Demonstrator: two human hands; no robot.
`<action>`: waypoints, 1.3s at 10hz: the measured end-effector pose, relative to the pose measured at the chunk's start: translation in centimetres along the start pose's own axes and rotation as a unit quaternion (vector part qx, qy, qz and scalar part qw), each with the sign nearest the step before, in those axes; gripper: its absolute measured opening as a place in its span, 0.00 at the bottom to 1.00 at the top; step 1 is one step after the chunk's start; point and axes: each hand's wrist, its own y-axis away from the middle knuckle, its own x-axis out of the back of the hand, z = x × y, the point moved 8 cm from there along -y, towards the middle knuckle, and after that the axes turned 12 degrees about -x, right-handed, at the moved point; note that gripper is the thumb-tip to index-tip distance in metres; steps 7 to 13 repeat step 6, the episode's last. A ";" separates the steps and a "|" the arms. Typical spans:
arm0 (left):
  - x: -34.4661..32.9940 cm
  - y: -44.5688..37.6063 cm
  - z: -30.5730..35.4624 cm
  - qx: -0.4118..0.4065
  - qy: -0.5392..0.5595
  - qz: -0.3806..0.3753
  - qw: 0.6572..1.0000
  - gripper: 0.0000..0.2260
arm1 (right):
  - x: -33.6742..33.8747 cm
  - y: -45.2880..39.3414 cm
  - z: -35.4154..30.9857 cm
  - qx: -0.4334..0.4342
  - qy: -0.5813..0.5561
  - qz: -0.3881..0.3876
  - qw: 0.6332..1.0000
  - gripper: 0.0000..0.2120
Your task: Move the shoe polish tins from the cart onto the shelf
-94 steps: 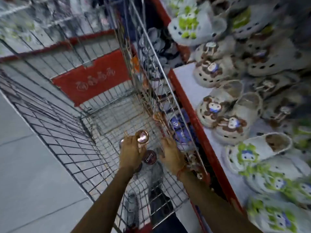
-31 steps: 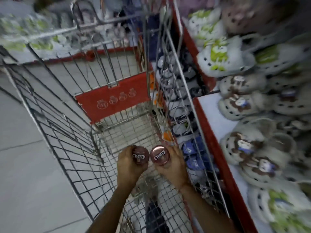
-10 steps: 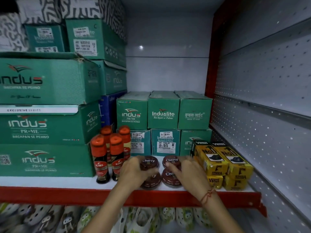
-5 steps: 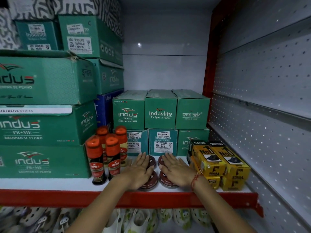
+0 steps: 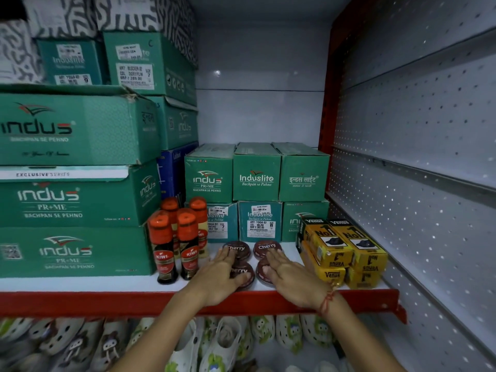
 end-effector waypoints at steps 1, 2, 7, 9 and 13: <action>0.4 1.1 0.4 0.004 0.008 0.006 1.000 0.31 | -0.8 1.3 -0.1 -0.014 0.005 -0.019 1.000 0.28; 0.4 1.8 0.2 0.017 0.013 0.022 1.000 0.27 | -0.8 2.0 -0.3 -0.031 0.015 -0.002 0.999 0.29; 5.2 1.9 2.9 0.047 -0.022 0.118 0.992 0.23 | 6.4 3.2 -2.1 -0.013 -0.012 0.131 0.991 0.28; 5.2 1.9 2.9 0.047 -0.022 0.118 0.992 0.23 | 6.4 3.2 -2.1 -0.013 -0.012 0.131 0.991 0.28; 5.2 1.9 2.9 0.047 -0.022 0.118 0.992 0.23 | 6.4 3.2 -2.1 -0.013 -0.012 0.131 0.991 0.28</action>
